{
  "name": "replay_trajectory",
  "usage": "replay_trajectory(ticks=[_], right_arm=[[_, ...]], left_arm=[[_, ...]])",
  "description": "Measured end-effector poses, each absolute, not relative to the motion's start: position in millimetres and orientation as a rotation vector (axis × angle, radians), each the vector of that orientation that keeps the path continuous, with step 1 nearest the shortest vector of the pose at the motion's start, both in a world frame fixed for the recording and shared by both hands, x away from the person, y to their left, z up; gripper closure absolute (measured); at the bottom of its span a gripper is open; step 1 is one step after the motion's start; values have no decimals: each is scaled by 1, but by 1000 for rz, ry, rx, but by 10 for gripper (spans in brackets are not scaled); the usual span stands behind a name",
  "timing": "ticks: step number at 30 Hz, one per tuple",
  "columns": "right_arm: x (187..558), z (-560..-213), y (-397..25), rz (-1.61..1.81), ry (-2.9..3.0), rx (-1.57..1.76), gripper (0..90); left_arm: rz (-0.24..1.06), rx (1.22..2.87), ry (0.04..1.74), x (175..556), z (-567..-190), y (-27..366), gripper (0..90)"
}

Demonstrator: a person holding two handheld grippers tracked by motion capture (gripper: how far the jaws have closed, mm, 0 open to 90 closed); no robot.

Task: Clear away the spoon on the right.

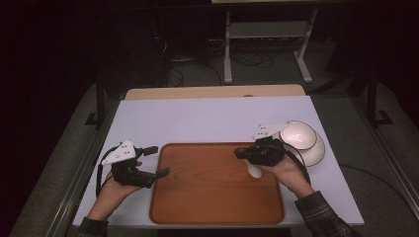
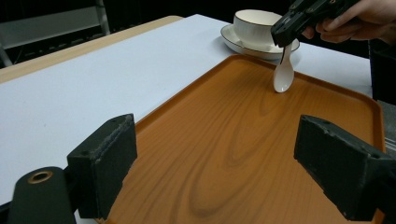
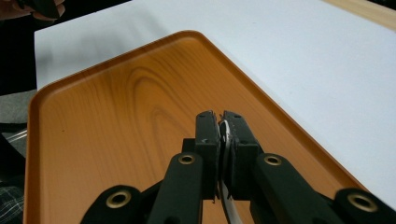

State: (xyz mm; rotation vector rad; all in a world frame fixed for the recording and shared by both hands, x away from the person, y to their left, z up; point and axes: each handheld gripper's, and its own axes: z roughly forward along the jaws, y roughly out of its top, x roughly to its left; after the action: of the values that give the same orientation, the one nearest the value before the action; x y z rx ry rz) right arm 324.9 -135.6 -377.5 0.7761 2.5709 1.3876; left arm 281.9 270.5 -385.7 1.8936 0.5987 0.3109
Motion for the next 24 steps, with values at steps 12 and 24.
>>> replay_trajectory(ticks=[12,24], right_arm=[[333,-392,-120,1376,2632,756,850],[340,-410,-105,1311,2716,743,847]], left_arm=[[306,1899,599,282,-387,269,128],[306,1898,601,282,-387,269,128]])
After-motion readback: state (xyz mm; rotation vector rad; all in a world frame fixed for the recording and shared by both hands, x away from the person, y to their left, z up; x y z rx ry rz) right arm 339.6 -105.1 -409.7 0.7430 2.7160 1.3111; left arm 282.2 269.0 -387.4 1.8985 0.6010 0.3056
